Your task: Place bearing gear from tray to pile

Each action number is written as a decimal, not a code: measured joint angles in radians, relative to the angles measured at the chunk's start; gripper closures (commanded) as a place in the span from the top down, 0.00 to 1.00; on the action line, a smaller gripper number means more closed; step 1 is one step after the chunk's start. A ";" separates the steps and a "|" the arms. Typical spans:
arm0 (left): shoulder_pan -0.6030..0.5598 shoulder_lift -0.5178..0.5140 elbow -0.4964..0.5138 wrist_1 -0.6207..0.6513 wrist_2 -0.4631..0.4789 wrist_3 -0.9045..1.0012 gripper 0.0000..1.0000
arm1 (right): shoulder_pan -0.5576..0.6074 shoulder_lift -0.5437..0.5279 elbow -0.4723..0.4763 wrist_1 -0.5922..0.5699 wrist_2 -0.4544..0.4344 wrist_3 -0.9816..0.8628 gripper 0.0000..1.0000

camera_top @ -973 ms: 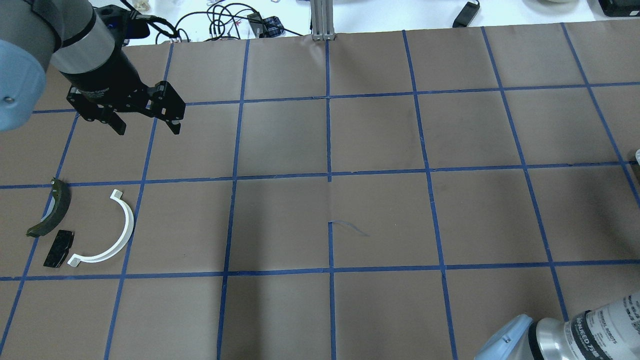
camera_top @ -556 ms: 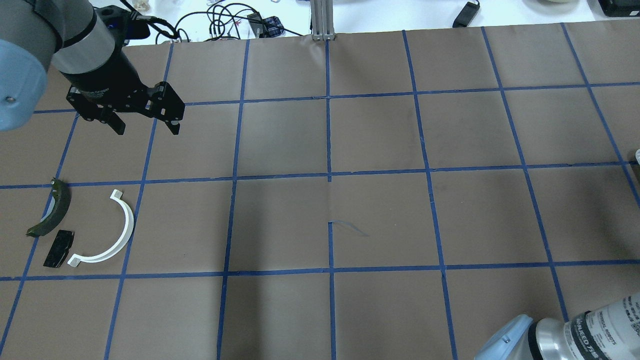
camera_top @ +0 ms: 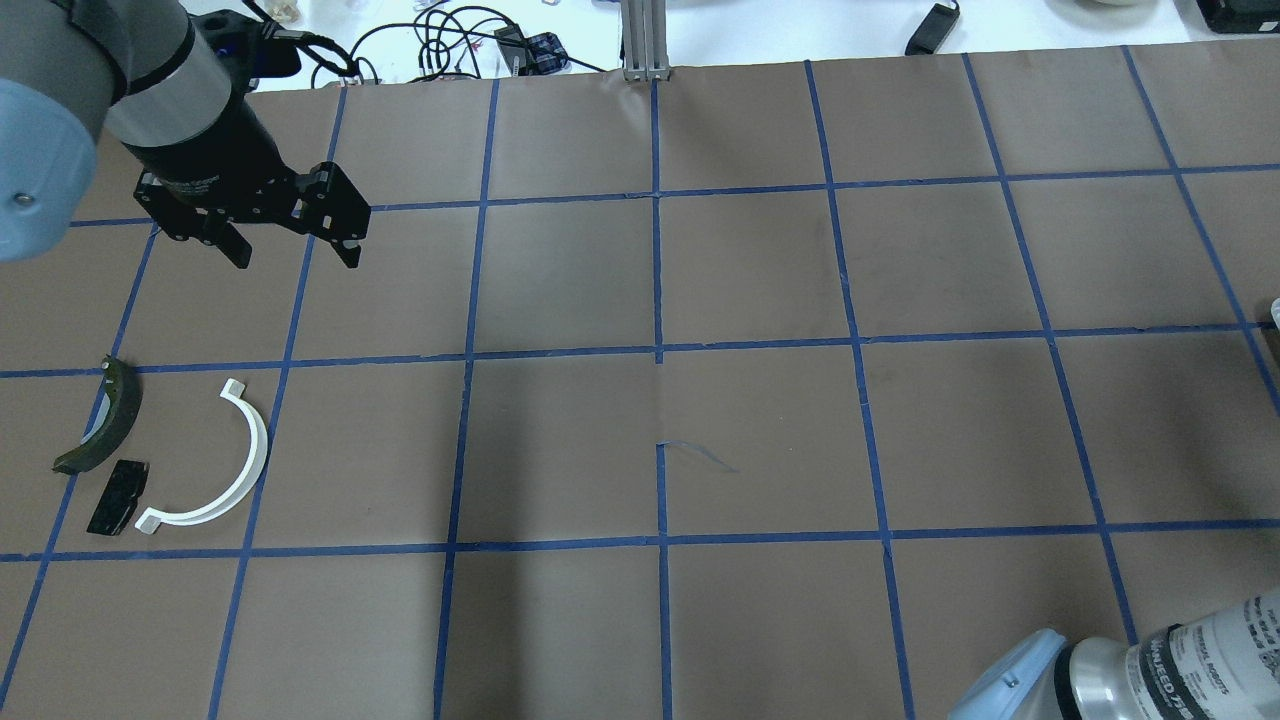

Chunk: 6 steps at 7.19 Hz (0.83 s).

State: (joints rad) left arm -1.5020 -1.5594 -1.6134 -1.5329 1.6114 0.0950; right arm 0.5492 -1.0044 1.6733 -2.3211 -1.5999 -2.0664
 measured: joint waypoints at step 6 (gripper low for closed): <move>0.000 0.002 0.000 -0.001 0.001 0.002 1.00 | 0.000 0.003 0.004 0.009 0.013 0.018 0.31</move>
State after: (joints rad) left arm -1.5017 -1.5570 -1.6136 -1.5340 1.6129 0.0969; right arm 0.5493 -1.0012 1.6771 -2.3125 -1.5873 -2.0484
